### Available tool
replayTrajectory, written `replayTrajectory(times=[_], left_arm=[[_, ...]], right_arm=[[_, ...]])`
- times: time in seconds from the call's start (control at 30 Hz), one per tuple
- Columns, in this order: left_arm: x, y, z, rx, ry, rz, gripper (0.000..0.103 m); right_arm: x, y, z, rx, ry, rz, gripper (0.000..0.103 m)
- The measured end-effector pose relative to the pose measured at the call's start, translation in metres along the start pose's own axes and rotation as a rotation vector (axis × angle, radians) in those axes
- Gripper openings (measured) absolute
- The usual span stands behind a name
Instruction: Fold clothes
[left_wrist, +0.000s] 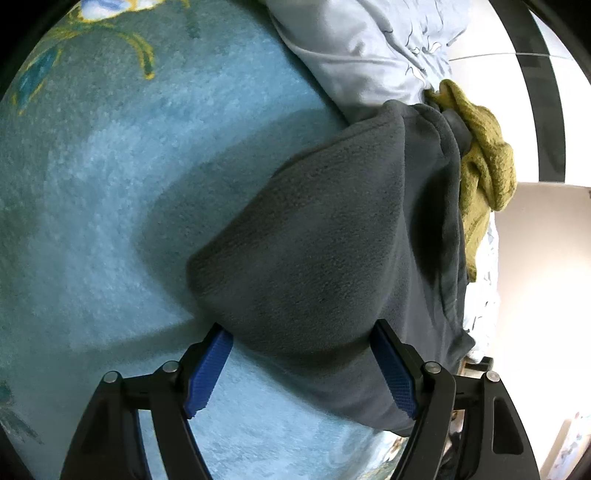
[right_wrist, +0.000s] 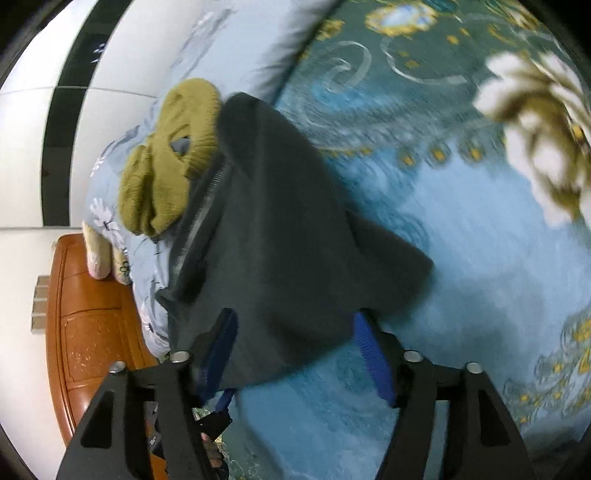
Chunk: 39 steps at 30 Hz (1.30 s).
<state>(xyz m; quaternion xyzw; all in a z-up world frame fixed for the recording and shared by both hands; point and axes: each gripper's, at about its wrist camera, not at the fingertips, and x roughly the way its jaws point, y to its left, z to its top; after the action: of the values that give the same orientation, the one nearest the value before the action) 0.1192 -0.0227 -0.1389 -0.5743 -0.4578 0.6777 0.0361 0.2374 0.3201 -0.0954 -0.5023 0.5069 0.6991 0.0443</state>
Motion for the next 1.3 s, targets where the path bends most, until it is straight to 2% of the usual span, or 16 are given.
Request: replayTrajectory(times=[0.1,0.2,0.3,0.4,0.47,0.63,0.73,1.1,1.13,1.2,1.3], left_arm=[[0.003,0.006,-0.005,-0.014,0.018,-0.033,0.082],[0.007,0.009,-0.015,0.018,0.052,-0.053,0.084],[0.009,0.002,-0.020,0.089,0.033,-0.056,0.090],[0.008,-0.001,-0.020,0.117,-0.003,-0.096,0.092],[0.008,0.000,-0.013,0.109,-0.016,-0.116,0.093],[0.006,0.002,0.005,0.085,-0.043,-0.163,0.093],[0.025,-0.015,0.019,0.045,-0.079,-0.178,0.093],[0.025,-0.013,0.028,0.049,-0.056,-0.213,0.093],[0.025,-0.012,0.028,0.047,-0.055,-0.218,0.093],[0.024,-0.012,0.028,0.043,-0.054,-0.227,0.093],[0.025,-0.012,0.028,0.046,-0.056,-0.224,0.094]], right_arm=[[0.012,-0.019,-0.004,0.072,0.007,-0.032,0.072],[0.024,-0.041,-0.003,0.174,0.008,0.006,0.072],[0.036,-0.050,0.004,0.226,-0.009,0.055,0.073],[0.046,-0.048,0.010,0.212,-0.046,0.097,0.073],[0.050,-0.041,0.014,0.180,-0.071,0.103,0.073],[0.051,-0.040,0.009,0.203,-0.084,0.146,0.073],[0.052,-0.040,0.005,0.217,-0.092,0.172,0.073],[0.044,-0.024,-0.020,0.205,-0.131,0.202,0.074],[0.042,-0.024,-0.022,0.201,-0.135,0.199,0.076],[0.043,-0.014,-0.025,0.179,-0.138,0.202,0.087],[0.049,-0.012,-0.020,0.180,-0.150,0.189,0.089]])
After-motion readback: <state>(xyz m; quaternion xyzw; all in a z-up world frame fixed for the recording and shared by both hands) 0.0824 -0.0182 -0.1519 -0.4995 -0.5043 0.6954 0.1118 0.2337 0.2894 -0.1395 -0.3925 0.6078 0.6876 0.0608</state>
